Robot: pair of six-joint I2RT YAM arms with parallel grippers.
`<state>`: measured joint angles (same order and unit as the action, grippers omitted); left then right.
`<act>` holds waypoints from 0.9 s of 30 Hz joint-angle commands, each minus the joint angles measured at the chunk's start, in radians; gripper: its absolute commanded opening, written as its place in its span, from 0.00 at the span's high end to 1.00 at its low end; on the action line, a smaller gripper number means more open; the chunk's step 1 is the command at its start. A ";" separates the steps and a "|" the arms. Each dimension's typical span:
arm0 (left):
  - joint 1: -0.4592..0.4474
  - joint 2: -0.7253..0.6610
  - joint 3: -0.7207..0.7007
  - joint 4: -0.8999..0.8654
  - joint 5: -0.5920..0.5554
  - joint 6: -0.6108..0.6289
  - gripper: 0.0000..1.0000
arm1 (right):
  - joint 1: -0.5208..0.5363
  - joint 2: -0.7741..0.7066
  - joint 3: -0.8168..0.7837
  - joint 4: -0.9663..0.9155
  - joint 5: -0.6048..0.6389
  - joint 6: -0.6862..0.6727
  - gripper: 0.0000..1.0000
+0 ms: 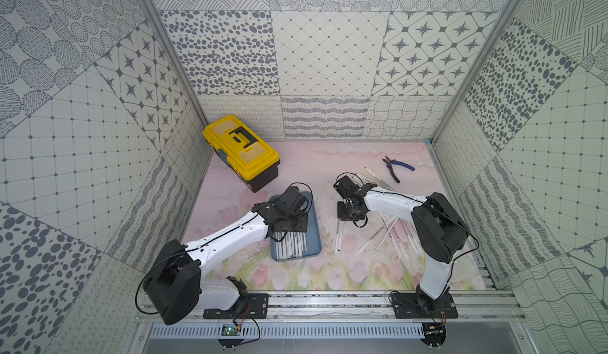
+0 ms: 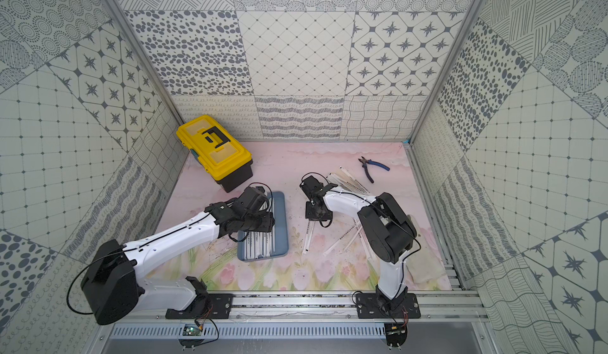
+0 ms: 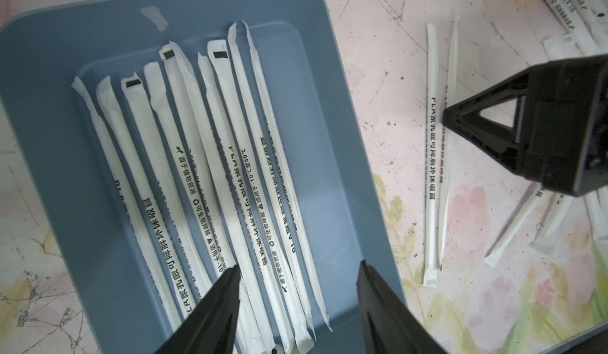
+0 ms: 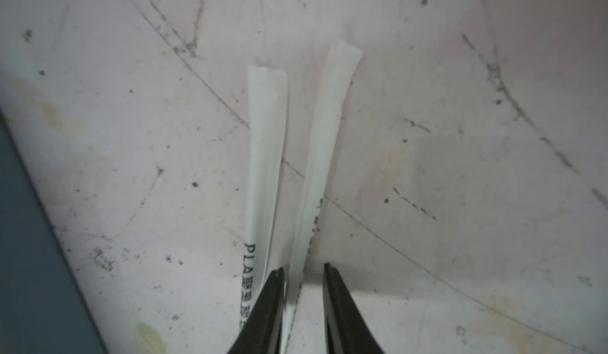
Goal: Put the straws into the storage box
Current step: Pick up the straw from the center of the board, then place the straw in the storage box.
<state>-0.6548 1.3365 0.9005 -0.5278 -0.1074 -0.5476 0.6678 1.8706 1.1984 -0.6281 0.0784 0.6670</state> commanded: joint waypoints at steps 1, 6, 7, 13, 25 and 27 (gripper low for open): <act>0.015 -0.021 -0.011 -0.003 0.014 -0.001 0.39 | 0.002 0.024 -0.019 0.031 0.029 0.015 0.77; 0.032 -0.038 -0.016 -0.015 0.008 0.005 0.39 | 0.002 0.018 -0.027 0.028 0.051 0.019 0.87; 0.037 -0.045 -0.017 -0.021 0.004 0.006 0.39 | 0.005 0.011 -0.022 0.025 0.057 0.017 0.88; 0.131 -0.134 -0.028 -0.095 -0.071 -0.011 0.39 | 0.084 -0.110 0.086 -0.063 0.083 0.043 0.91; 0.234 -0.246 -0.096 -0.101 -0.016 -0.030 0.39 | 0.268 0.161 0.391 0.001 0.062 0.118 0.92; 0.234 -0.247 -0.097 -0.098 -0.010 -0.027 0.39 | 0.268 0.203 0.412 0.002 0.051 0.112 0.92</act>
<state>-0.4297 1.1057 0.8112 -0.5987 -0.1379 -0.5606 0.9504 2.0106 1.5845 -0.6285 0.1211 0.7635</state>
